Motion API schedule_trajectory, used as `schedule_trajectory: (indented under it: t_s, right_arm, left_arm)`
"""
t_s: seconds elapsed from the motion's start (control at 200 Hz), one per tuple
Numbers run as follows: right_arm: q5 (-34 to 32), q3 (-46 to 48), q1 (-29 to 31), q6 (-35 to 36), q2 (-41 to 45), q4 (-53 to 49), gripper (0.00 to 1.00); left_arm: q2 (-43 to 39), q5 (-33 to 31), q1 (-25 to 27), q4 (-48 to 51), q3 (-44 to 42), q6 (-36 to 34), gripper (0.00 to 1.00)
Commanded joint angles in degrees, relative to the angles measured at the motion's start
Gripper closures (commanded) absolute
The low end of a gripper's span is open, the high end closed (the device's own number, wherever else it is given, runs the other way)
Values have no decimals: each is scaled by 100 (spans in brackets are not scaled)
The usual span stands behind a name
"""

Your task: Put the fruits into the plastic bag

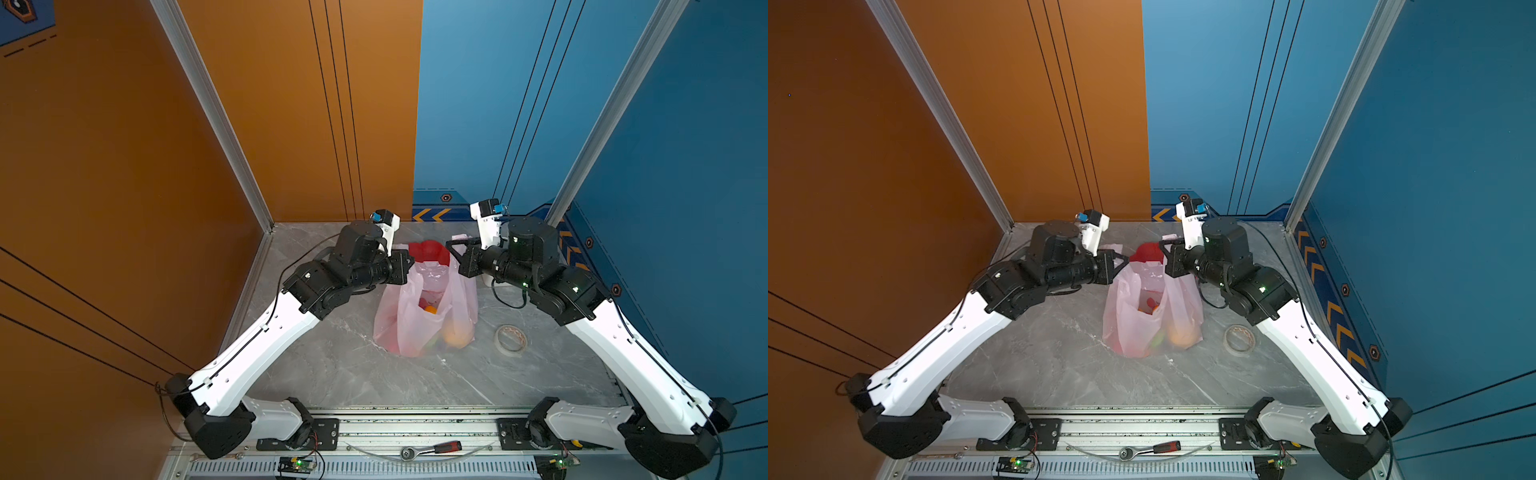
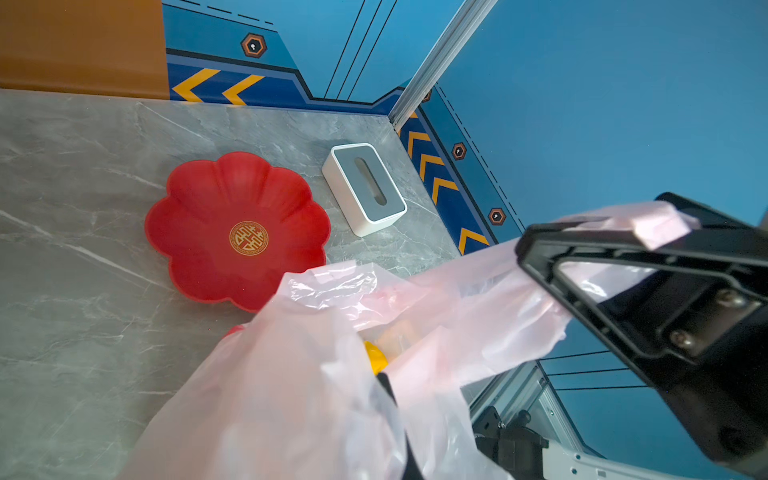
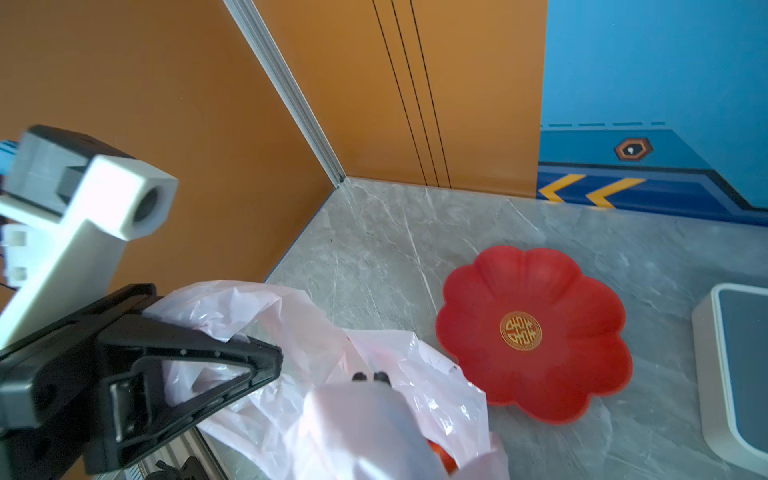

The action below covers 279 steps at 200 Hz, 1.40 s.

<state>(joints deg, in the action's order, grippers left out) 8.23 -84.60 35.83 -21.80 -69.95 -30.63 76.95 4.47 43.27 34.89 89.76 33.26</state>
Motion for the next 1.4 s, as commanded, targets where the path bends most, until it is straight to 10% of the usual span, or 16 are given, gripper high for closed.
schedule_trajectory:
  t_s: [0.0,0.531,0.901,1.392]
  right_arm:
    - [555,340,-1,-369,87,416,100]
    - [815,675,-162,-763,-15,824,100]
    - [1666,192,-394,-1381,-1445,1551,100]
    - [1954,644,-458,-1791,-1425,2034,100]
  left_arm:
    - [97,-177,127,-576,-222,5,100]
    - [555,157,562,-1459,-703,369,100]
    - [1320,797,1860,-1850,-648,-28,100]
    - [768,-383,1817,-1776,-1465,-86,92]
